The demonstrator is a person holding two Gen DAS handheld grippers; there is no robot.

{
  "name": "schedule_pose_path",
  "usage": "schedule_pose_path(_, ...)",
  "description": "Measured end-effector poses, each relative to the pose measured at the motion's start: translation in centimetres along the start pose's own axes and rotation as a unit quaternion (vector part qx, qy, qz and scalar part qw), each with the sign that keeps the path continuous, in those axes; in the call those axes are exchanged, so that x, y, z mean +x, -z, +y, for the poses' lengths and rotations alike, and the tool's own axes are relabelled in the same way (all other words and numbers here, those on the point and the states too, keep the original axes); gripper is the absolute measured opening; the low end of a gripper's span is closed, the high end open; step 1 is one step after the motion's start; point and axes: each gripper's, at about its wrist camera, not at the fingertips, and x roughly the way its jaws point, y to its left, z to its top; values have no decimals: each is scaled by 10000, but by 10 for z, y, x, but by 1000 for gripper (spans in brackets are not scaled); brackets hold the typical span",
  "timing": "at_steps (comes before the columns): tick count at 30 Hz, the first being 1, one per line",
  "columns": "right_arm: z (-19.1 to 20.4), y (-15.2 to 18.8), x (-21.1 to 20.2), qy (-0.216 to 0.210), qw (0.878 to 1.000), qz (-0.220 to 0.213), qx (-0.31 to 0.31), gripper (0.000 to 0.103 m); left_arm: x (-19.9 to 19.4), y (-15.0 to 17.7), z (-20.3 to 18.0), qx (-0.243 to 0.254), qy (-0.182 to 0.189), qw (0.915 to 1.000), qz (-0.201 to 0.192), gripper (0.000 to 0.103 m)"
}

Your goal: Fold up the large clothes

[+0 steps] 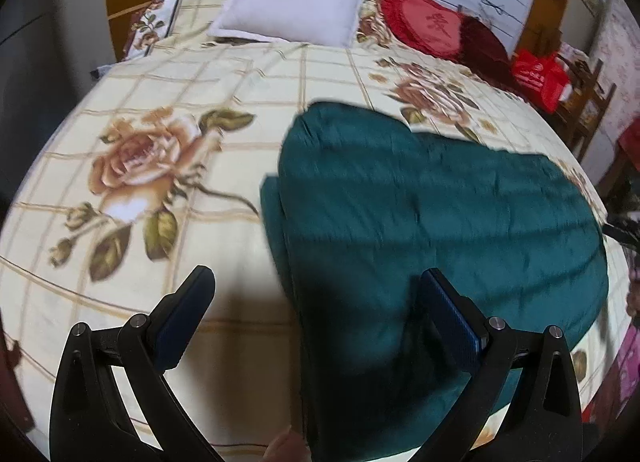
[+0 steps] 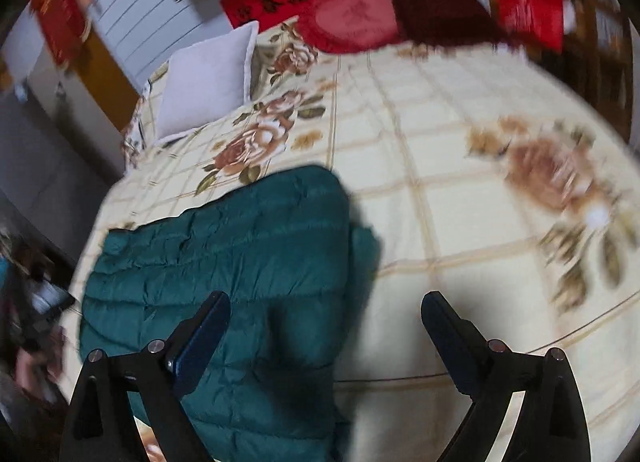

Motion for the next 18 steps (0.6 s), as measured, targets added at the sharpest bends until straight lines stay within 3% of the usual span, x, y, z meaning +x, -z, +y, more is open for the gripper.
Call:
schedule_pose_path(7,-3,17,50,-434,9983,385,24,95,16,15,12,-215,368,9991,-39,103)
schedule_pose_path(9,-12,21,58,-569,9974,397,207,103,21,12,13,-226,477,9986,-18,103)
schedule_pose_path(11,-20,22,60,-794,9959,275,332,103,31,6,18,-311,709,9970,62,103)
schedule_pose_path(13,-21,22,61,-879,9956,248,224,103,45,-1,31,-662,1146,9908,288,103)
schedule_pose_path(15,-20,19,62,-977,9948,262,130,103,61,-7,45,-1097,1668,9778,640,103)
schedule_pose_path(18,-22,12,67,-1296,9910,327,-11,103,66,-16,44,-945,1760,9781,586,103)
